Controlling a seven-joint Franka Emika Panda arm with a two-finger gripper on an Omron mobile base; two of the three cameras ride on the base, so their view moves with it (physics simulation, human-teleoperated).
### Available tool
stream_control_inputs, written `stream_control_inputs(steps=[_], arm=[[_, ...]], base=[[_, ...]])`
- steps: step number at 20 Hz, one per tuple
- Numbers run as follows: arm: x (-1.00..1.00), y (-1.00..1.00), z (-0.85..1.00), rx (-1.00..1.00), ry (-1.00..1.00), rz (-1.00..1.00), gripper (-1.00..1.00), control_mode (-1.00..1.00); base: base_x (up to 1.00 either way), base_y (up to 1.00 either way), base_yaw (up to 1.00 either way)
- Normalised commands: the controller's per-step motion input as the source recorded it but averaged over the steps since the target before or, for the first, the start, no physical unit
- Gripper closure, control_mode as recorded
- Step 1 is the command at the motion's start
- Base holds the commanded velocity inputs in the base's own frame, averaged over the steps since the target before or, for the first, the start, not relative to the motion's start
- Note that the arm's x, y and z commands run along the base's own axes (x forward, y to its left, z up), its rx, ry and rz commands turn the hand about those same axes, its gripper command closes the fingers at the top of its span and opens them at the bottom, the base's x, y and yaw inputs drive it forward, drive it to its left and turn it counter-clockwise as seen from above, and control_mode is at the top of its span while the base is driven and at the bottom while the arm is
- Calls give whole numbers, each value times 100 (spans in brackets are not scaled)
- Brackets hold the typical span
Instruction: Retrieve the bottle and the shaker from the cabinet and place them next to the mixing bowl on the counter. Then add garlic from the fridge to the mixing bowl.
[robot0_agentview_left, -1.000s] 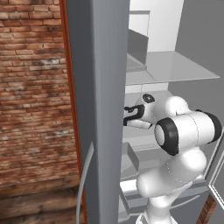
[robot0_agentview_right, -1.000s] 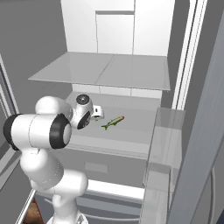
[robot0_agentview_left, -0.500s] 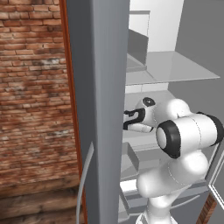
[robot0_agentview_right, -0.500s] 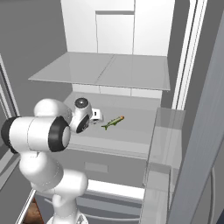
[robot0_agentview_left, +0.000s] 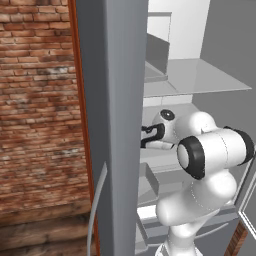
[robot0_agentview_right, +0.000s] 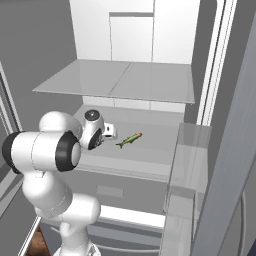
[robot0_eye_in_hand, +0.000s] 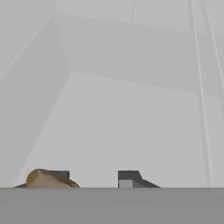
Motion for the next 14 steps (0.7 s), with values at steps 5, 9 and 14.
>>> stream_control_inputs(steps=[5,9,14], arm=[[0,0,0,0,0,0,100,-100],[-23,0,0,0,-1,0,100,-100],[-46,0,3,0,-2,0,100,-100]], base=[[0,0,0],[0,0,0],[0,0,0]])
